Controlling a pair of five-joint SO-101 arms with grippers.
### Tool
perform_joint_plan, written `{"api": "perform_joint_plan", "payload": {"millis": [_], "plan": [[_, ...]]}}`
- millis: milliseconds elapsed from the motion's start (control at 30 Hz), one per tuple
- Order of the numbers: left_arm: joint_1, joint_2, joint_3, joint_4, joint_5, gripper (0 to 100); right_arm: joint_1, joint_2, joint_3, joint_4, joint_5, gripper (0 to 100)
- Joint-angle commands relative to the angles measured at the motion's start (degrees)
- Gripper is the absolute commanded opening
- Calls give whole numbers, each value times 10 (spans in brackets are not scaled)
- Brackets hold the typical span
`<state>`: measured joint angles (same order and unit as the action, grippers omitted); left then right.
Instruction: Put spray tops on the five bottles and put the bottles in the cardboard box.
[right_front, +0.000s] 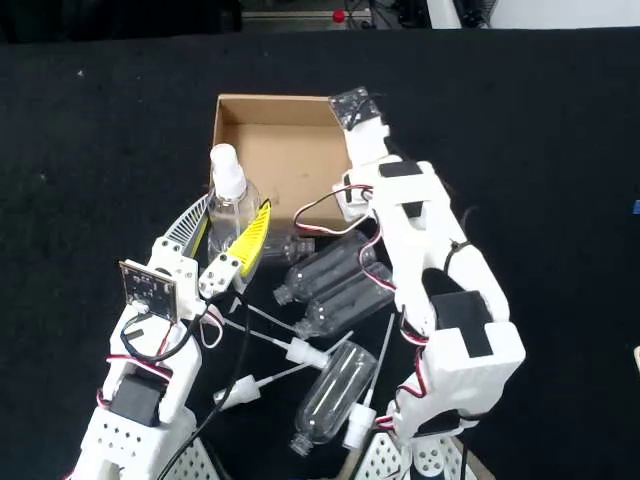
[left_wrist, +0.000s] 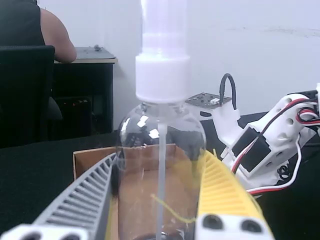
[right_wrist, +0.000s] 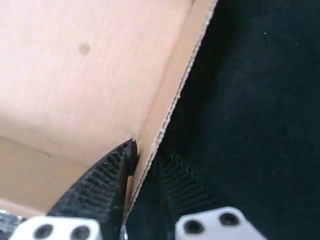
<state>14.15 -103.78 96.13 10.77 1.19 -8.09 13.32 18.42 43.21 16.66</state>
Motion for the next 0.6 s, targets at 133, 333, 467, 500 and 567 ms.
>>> {"api": "perform_joint_plan", "payload": {"millis": [133,333,467,500,567], "plan": [[0,-6,13,0,0,134,-18,-36,2,8,14,11],[0,-6,13,0,0,134,-18,-37,-1,25,11,11],[0,-6,13,0,0,134,-29,-47,-12,54,15,11],[0,-6,13,0,0,134,-30,-48,-12,54,16,11],[0,-6,13,0,0,134,-32,-47,-12,54,38,11]]}}
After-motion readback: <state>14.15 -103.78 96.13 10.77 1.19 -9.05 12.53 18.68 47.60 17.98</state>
